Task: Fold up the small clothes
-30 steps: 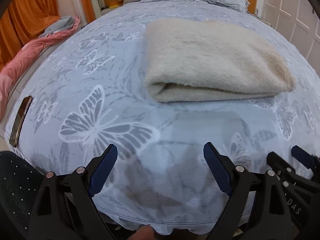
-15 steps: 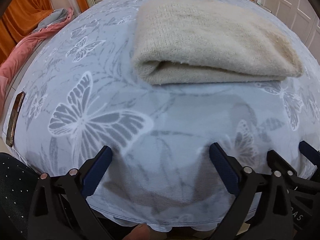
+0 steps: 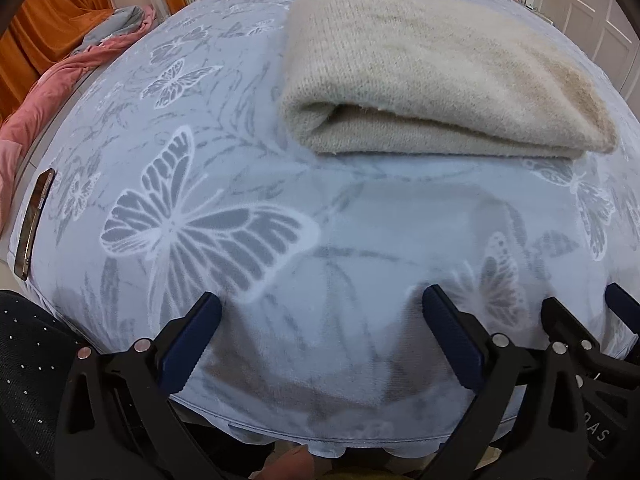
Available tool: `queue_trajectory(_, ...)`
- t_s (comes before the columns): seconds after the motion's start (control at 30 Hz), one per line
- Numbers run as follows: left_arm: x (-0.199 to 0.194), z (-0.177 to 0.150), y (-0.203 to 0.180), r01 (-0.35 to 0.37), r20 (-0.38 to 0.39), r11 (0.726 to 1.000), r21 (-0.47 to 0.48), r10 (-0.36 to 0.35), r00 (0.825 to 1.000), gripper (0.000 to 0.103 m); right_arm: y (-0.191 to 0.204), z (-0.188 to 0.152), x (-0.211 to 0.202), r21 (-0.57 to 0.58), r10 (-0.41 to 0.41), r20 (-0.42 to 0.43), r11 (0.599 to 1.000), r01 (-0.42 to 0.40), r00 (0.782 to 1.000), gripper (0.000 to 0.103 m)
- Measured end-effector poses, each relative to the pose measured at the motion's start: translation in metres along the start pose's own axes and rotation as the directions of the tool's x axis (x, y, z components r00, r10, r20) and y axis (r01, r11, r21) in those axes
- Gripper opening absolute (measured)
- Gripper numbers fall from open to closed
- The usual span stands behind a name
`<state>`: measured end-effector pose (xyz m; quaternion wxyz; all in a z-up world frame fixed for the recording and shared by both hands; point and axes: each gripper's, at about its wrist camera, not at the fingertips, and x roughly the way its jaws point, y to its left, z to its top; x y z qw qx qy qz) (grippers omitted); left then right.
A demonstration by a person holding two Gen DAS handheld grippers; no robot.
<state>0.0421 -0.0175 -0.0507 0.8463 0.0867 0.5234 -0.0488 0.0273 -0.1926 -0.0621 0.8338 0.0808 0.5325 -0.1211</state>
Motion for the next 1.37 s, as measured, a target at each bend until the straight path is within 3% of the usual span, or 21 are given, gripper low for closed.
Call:
queue_trajectory(0.53,0.001,0.002,0.000,0.000,-0.007,1.000,-0.009,0.000,1.000,0.098,0.001,0.000,-0.001,0.001,-0.002,-0.002,1.000,0.002,1.000,0.092)
queue_trajectory(0.6,-0.002,0.002,-0.001,-0.008,0.011,1.000,-0.003,0.008,1.000,0.098,0.002,0.000,-0.004,-0.003,0.002,0.015,1.000,-0.002,1.000,0.091)
queue_trajectory(0.67,-0.010,0.002,-0.004,-0.030,0.053,0.999,0.012,0.029,0.998,0.098,0.003,0.000,-0.010,-0.005,0.013,0.047,1.000,-0.012,0.999,0.084)
queue_trajectory(0.8,-0.022,0.004,-0.002,-0.040,0.133,0.999,-0.012,0.041,0.990,0.098,0.001,0.003,-0.018,0.021,0.020,0.099,1.000,-0.022,0.995,0.084)
queue_trajectory(1.03,-0.028,0.002,-0.001,-0.054,0.179,0.998,-0.016,0.056,0.982,0.096,0.004,0.001,-0.020,0.017,-0.004,0.105,1.000,0.002,0.994,0.084)
queue_trajectory(1.17,-0.029,0.003,-0.006,-0.065,0.181,0.998,-0.002,0.064,0.981,0.083,0.012,-0.002,-0.022,-0.015,-0.009,0.109,1.000,0.011,0.994,0.084)
queue_trajectory(1.37,-0.030,0.001,-0.005,-0.067,0.181,0.998,-0.015,0.069,0.981,0.083,0.018,-0.006,-0.029,-0.031,-0.015,0.132,0.999,0.019,0.991,0.084)
